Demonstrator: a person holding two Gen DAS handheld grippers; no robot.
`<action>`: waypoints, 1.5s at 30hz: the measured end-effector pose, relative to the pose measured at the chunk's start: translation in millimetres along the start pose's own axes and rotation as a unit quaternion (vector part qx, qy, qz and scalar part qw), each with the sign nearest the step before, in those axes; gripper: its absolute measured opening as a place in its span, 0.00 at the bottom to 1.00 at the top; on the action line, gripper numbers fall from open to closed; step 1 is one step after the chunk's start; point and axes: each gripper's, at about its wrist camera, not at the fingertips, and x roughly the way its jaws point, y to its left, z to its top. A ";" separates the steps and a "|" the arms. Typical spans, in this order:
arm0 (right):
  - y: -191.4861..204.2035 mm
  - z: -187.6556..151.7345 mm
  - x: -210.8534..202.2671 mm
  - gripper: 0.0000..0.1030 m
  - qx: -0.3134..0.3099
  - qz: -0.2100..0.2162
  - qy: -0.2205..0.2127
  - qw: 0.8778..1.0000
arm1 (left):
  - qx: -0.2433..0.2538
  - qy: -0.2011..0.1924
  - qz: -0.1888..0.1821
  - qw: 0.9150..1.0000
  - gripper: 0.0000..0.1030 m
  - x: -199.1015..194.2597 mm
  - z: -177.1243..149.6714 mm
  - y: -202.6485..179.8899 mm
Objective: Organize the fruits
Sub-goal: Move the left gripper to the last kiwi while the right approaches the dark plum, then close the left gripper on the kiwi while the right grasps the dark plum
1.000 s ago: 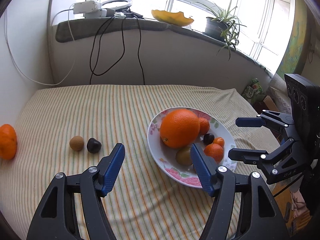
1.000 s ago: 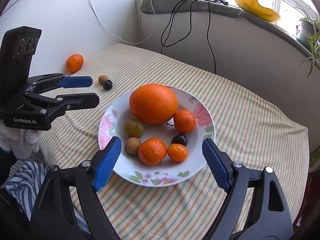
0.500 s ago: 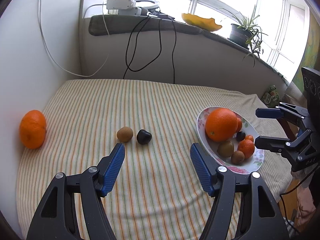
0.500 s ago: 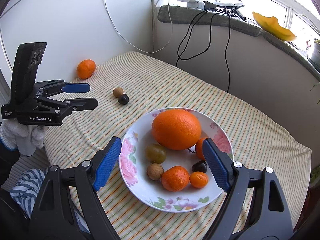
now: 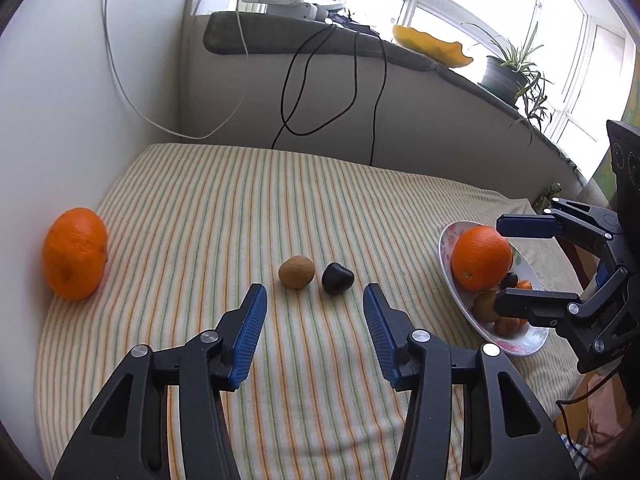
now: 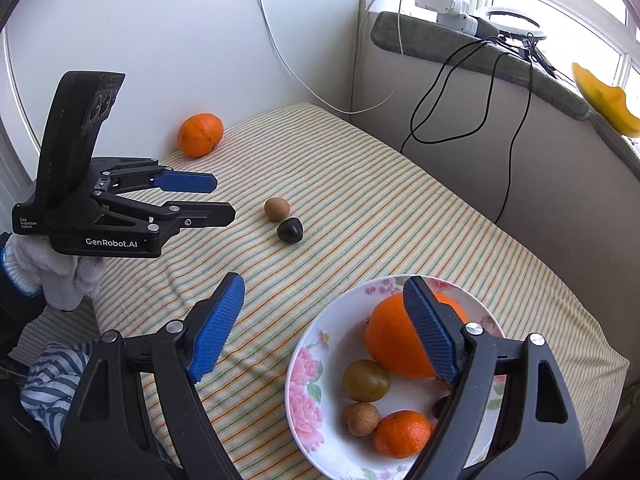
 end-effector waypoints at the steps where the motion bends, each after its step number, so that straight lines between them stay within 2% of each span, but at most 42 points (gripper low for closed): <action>1: 2.5 3.7 4.1 0.75 -0.005 0.003 0.004 1.000 | -0.001 0.002 -0.002 1.000 0.42 1.8 0.6 2.0; 6: 13.9 16.9 23.3 0.64 -0.026 0.013 0.022 0.999 | -0.004 0.013 -0.010 1.000 0.35 11.2 4.4 9.3; 11: 19.3 27.5 45.5 0.54 -0.035 0.024 0.045 0.998 | -0.005 0.027 -0.018 0.999 0.32 22.7 6.9 14.2; 19: 27.9 37.5 77.4 0.45 -0.060 0.026 0.082 0.995 | -0.011 0.040 -0.025 0.999 0.31 38.9 12.8 20.9; 32: 35.4 45.8 107.6 0.39 -0.067 0.029 0.111 0.991 | -0.015 0.052 -0.037 0.998 0.31 52.5 17.2 22.2; 42: 33.8 48.9 125.6 0.35 -0.062 0.030 0.125 0.990 | -0.030 0.061 -0.050 0.996 0.27 62.9 16.5 29.5; 45: 33.0 47.4 128.3 0.32 -0.059 0.030 0.128 0.990 | -0.026 0.062 -0.050 0.997 0.24 63.3 16.2 28.4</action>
